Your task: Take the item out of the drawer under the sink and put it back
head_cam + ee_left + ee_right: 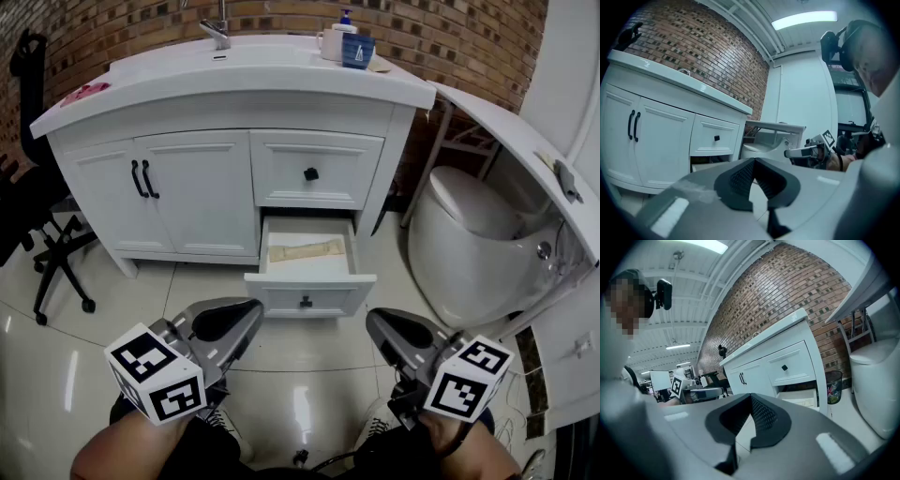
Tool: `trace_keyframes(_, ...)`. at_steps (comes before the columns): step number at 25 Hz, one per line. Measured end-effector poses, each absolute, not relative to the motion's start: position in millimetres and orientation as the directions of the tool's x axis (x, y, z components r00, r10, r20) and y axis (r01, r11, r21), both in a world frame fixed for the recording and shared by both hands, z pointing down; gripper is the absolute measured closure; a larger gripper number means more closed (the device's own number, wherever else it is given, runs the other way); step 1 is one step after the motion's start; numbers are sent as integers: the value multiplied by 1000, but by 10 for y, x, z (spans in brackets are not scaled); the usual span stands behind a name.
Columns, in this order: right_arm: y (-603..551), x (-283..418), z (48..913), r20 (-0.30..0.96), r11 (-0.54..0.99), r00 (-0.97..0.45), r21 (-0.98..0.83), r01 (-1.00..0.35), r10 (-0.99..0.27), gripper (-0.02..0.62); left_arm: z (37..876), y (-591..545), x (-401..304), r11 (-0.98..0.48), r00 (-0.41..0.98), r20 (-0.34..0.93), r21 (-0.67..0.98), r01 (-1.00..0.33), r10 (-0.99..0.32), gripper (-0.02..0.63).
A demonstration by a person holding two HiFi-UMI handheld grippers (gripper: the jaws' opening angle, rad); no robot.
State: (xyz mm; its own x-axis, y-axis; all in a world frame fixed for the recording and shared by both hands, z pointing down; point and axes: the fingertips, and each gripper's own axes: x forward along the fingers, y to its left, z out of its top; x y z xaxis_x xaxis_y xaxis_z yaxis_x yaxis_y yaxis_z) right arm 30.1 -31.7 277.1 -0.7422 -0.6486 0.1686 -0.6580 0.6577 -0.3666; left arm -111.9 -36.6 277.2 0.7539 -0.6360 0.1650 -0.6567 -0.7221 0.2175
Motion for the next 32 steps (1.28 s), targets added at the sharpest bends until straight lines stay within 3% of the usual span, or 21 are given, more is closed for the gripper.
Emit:
trace_keyframes(14, -487, 197, 2787, 150, 656, -759, -417, -629, -633, 591, 2663, -473, -1034, -741, 780, 121, 251, -622, -614, 600)
trace_keyframes(22, -1178, 393, 2981, 163, 620, -720, -404, -672, -674, 591, 2951, -1061, -1081, -702, 739, 195, 231, -674, -645, 600)
trace_keyframes(32, -1625, 340, 3142, 170, 636, -760, -453, -625, -627, 591, 3279, -1547, -1070, -669, 713, 259, 248, -701, -652, 600)
